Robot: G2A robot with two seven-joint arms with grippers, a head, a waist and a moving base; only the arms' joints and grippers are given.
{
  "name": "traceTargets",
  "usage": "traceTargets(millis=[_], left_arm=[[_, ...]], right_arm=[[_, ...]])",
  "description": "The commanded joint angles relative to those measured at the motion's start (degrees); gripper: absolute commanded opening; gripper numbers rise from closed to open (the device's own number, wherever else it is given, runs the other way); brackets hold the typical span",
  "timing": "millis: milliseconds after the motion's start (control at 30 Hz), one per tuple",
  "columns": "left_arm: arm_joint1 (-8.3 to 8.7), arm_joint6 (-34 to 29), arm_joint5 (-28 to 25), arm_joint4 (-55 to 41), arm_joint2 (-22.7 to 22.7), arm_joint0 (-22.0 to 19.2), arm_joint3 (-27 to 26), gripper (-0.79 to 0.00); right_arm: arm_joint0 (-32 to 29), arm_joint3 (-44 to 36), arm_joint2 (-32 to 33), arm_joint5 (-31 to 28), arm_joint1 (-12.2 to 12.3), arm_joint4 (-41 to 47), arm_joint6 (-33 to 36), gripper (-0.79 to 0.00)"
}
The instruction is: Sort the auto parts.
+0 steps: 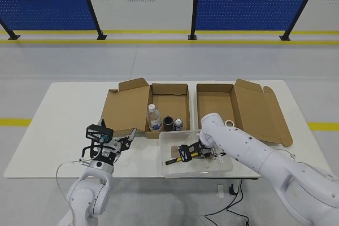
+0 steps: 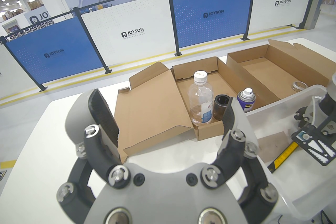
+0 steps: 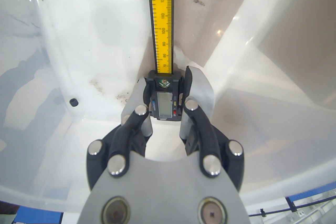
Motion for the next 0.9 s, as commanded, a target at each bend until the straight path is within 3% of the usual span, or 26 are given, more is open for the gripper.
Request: traceTargets(millis=[0, 200, 367, 867], left_arm=[[0.00, 0.0, 0.0, 0.0, 0.0, 0.0, 0.0, 0.000], [0.00, 0.0, 0.0, 0.0, 0.0, 0.0, 0.0, 0.000], [0.00, 0.0, 0.0, 0.0, 0.0, 0.0, 0.0, 0.000], [0.00, 0.0, 0.0, 0.0, 0.0, 0.0, 0.0, 0.000]], right_arm=[[0.4, -0.7, 0.0, 0.0, 0.3, 0.4, 0.0, -0.785], [2.2, -4.7, 0.0, 0.0, 2.4, 4.4, 0.0, -0.785], [3.4, -10.6, 0.0, 1.9, 5.6, 9.5, 1.9, -0.785], [9.9, -35.1, 0.0, 14.7, 20.0, 32.7, 14.7, -0.785]])
